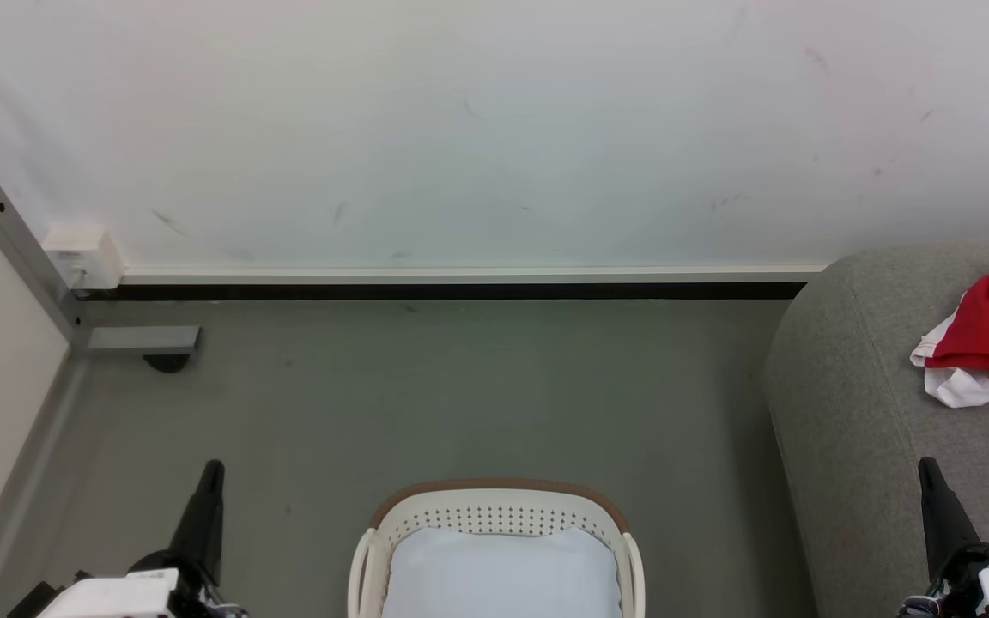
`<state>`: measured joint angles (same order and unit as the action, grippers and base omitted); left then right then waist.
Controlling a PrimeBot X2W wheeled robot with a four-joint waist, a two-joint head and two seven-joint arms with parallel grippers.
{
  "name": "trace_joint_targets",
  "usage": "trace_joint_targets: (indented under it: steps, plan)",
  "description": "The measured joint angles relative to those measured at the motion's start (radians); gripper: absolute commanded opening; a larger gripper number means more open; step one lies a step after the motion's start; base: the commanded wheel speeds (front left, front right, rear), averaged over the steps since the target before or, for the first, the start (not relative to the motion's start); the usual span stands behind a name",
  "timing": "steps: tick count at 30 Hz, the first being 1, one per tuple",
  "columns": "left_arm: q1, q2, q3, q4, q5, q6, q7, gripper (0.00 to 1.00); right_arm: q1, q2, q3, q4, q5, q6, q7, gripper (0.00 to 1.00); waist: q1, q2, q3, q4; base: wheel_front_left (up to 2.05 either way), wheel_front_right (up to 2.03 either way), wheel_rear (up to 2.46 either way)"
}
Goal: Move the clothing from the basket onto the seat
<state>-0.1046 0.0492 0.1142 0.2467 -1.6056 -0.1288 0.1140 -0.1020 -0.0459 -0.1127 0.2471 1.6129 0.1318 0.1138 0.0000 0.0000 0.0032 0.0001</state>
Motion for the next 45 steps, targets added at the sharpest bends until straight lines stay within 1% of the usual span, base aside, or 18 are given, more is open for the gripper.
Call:
trace_joint_targets:
  steps: [45]
  plan:
    - [0.0,0.0,0.0,0.0,0.0,0.0,0.0,0.0,0.0,0.0,0.0,0.0,0.0,0.0,0.0,0.0,0.0,0.0,0.0,0.0,0.0,0.0,0.0]
